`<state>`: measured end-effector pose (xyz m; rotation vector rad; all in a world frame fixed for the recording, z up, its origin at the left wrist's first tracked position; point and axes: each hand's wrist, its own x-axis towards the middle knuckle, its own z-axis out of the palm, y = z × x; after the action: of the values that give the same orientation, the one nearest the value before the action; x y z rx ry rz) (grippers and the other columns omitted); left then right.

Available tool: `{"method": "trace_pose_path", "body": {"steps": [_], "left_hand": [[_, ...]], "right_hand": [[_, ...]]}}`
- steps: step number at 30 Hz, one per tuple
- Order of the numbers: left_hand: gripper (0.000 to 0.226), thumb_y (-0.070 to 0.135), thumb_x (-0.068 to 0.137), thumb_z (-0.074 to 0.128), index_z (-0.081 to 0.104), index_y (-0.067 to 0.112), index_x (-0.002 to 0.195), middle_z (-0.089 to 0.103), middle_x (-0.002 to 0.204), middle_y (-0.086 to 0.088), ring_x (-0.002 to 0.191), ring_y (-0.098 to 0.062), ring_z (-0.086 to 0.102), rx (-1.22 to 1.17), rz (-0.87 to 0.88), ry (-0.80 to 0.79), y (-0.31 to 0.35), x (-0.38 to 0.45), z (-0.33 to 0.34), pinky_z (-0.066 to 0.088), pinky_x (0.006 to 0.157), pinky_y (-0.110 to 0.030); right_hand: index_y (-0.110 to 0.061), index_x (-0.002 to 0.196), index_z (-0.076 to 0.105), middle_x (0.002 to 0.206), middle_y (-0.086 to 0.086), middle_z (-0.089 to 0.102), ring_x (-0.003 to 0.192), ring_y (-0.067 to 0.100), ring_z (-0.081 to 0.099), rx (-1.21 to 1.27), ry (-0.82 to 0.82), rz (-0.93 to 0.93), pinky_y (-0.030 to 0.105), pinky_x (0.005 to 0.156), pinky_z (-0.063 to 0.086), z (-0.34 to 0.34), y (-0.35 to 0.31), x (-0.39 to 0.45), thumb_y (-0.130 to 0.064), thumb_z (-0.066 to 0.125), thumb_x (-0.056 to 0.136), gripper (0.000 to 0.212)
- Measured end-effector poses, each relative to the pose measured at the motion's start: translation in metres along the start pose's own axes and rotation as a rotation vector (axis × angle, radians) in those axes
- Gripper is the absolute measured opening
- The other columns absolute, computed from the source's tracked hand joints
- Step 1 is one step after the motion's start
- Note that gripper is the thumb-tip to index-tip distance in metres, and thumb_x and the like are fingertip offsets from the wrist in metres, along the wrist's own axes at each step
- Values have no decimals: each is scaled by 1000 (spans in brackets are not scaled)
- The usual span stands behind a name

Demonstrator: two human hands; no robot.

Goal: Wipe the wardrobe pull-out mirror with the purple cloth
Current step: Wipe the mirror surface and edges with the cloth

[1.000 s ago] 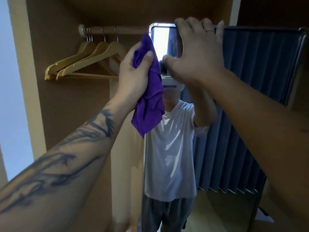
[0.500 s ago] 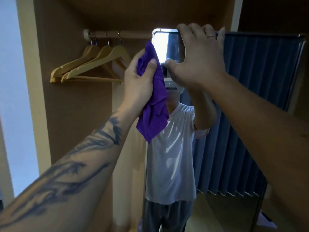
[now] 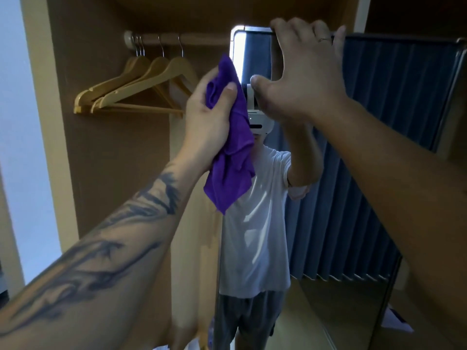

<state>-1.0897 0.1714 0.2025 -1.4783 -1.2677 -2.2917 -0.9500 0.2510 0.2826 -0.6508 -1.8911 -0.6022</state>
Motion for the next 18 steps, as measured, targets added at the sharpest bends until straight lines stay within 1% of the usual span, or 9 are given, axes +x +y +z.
{"method": "trace_pose_path", "body": {"steps": [2, 4, 5, 7, 8, 11, 13, 15, 18], "left_hand": [[41, 26, 104, 64, 58, 15, 144, 71, 128, 6, 111, 0, 69, -30, -9, 27, -11, -19, -1, 52, 90, -15], [36, 23, 105, 64, 60, 18, 141, 74, 119, 15, 109, 2, 69, -40, -50, 25, -29, -47, -4, 51, 90, -14], [34, 23, 105, 65, 62, 19, 139, 75, 117, 17, 109, 1, 70, -44, -77, 22, -36, -61, -5, 52, 92, -16], [38, 22, 105, 66, 61, 14, 141, 75, 124, 8, 114, -7, 70, -46, -113, 31, -42, -74, -8, 55, 100, -28], [39, 21, 104, 67, 61, 11, 141, 75, 124, 3, 113, -7, 70, -35, -112, 35, -41, -68, -9, 55, 99, -28], [40, 24, 103, 69, 62, 13, 141, 75, 118, 5, 100, -1, 72, 11, -102, -2, -23, -22, -12, 54, 84, -17], [45, 31, 100, 70, 61, 17, 142, 74, 124, 1, 106, -7, 73, -5, -86, -37, -8, 2, -12, 57, 87, -23], [46, 32, 100, 69, 61, 17, 142, 73, 128, 0, 115, -13, 71, -45, -67, -35, -8, 4, -9, 57, 99, -32], [37, 24, 102, 67, 63, 18, 139, 76, 123, 9, 116, -8, 70, -121, -109, -8, -31, -30, -7, 55, 100, -26]], "right_hand": [[-28, 158, 31, 161, 2, 39, 153, 34, 26, -13, -6, 1, 61, 126, 5, 0, 0, 0, -61, 57, 92, 78], [-29, 159, 29, 163, 2, 36, 154, 33, 24, -28, -15, 5, 61, 126, 5, 1, -1, 0, -60, 57, 93, 78], [-29, 159, 28, 164, 3, 36, 154, 34, 23, -34, -19, 5, 61, 126, 5, 1, -2, 0, -60, 57, 94, 78], [-28, 160, 27, 164, 3, 35, 155, 34, 23, -42, -18, -4, 61, 126, 5, 2, -1, 0, -60, 56, 94, 78], [-28, 160, 26, 165, 4, 33, 155, 35, 22, -51, -18, -10, 61, 126, 4, 2, 0, -1, -61, 54, 94, 79], [-30, 164, 18, 171, 4, 21, 159, 35, 12, -78, -29, -36, 61, 127, 2, 6, 4, -1, -65, 49, 95, 84], [-33, 165, 17, 174, 6, 12, 160, 36, 6, -53, -6, -48, 61, 126, 2, 9, 6, -10, -66, 47, 95, 82], [-36, 164, 20, 174, 8, 6, 160, 37, 2, -15, 9, -49, 61, 125, 2, 16, 3, -30, -65, 46, 96, 78], [-37, 163, 20, 175, 8, 0, 160, 37, -3, 22, -64, -43, 64, 125, 2, 30, -6, -79, -63, 47, 98, 76]]}}
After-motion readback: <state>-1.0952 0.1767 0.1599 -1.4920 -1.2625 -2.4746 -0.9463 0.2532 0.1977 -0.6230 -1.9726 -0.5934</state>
